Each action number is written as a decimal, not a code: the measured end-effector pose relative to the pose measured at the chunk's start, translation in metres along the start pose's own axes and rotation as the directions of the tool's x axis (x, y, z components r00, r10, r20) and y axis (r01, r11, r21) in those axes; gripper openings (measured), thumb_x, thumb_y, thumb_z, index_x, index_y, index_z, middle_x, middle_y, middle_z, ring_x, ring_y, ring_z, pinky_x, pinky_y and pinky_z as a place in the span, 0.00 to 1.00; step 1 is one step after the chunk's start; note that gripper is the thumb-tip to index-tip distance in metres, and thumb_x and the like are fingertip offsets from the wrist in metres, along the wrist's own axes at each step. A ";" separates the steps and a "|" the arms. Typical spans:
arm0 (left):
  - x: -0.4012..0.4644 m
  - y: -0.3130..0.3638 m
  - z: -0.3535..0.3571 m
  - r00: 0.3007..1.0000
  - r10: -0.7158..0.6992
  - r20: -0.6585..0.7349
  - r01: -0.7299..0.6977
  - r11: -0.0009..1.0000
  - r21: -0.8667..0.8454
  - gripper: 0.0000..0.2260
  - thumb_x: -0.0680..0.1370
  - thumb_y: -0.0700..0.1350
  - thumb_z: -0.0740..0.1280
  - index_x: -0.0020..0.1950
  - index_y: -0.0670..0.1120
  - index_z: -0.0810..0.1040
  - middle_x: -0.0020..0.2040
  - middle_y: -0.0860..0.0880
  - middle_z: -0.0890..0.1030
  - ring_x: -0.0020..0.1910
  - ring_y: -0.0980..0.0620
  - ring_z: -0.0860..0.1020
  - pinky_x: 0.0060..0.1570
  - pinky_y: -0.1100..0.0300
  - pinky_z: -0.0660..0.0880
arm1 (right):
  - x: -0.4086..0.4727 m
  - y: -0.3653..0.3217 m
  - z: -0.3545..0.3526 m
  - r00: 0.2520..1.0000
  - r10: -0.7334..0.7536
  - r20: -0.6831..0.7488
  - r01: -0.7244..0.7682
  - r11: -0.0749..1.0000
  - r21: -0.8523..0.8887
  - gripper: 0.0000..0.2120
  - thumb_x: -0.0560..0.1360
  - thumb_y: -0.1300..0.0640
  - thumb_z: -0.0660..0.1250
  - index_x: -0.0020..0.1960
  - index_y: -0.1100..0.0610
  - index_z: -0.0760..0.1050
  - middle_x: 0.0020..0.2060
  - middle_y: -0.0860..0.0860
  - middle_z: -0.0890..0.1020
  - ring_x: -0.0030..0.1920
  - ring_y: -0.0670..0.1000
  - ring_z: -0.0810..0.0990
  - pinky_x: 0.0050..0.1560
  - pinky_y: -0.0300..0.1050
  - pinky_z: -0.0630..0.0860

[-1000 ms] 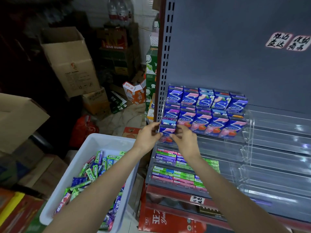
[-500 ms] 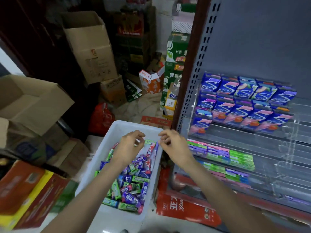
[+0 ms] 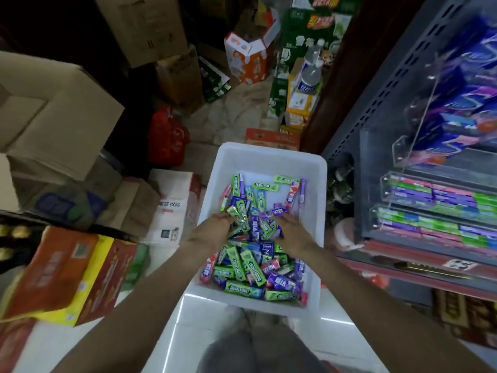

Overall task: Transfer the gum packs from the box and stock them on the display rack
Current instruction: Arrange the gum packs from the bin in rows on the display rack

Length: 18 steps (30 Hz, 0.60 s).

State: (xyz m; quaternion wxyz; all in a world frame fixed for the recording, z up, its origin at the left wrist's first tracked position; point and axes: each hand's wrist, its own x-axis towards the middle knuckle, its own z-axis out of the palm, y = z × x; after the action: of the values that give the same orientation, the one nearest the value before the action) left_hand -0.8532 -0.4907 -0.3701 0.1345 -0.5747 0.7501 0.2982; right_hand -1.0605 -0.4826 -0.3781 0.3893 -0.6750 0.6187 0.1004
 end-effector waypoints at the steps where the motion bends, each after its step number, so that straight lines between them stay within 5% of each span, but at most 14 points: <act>1: 0.000 -0.001 0.003 1.000 -0.002 -0.004 0.002 0.998 0.066 0.19 0.80 0.37 0.59 0.72 0.44 0.67 0.69 0.44 0.69 0.67 0.45 0.69 0.66 0.53 0.68 | 0.001 0.002 0.002 1.000 0.020 0.006 -0.020 1.000 -0.011 0.29 0.80 0.57 0.60 0.77 0.53 0.52 0.76 0.55 0.52 0.76 0.57 0.50 0.73 0.48 0.54; 8: -0.003 0.007 0.006 0.995 -0.001 -0.095 0.030 0.951 0.307 0.22 0.74 0.31 0.61 0.68 0.40 0.66 0.66 0.40 0.70 0.65 0.42 0.67 0.63 0.53 0.65 | 0.003 0.005 0.002 0.997 0.069 0.028 -0.068 0.997 -0.041 0.22 0.81 0.59 0.57 0.74 0.58 0.61 0.70 0.59 0.67 0.67 0.59 0.69 0.62 0.47 0.68; 18: 0.000 0.000 0.005 0.966 -0.019 -0.256 -0.040 0.974 -0.224 0.16 0.76 0.35 0.64 0.63 0.44 0.75 0.59 0.41 0.76 0.60 0.42 0.70 0.61 0.53 0.66 | 0.005 0.010 0.000 0.998 0.040 0.045 -0.036 0.996 -0.078 0.21 0.80 0.66 0.55 0.72 0.58 0.63 0.69 0.58 0.69 0.66 0.59 0.69 0.61 0.46 0.68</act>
State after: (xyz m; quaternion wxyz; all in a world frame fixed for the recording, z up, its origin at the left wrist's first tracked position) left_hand -0.8539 -0.4877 -0.3740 -0.0320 -0.6160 0.7252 0.3058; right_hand -1.0687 -0.4857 -0.3847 0.3751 -0.6751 0.6179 0.1473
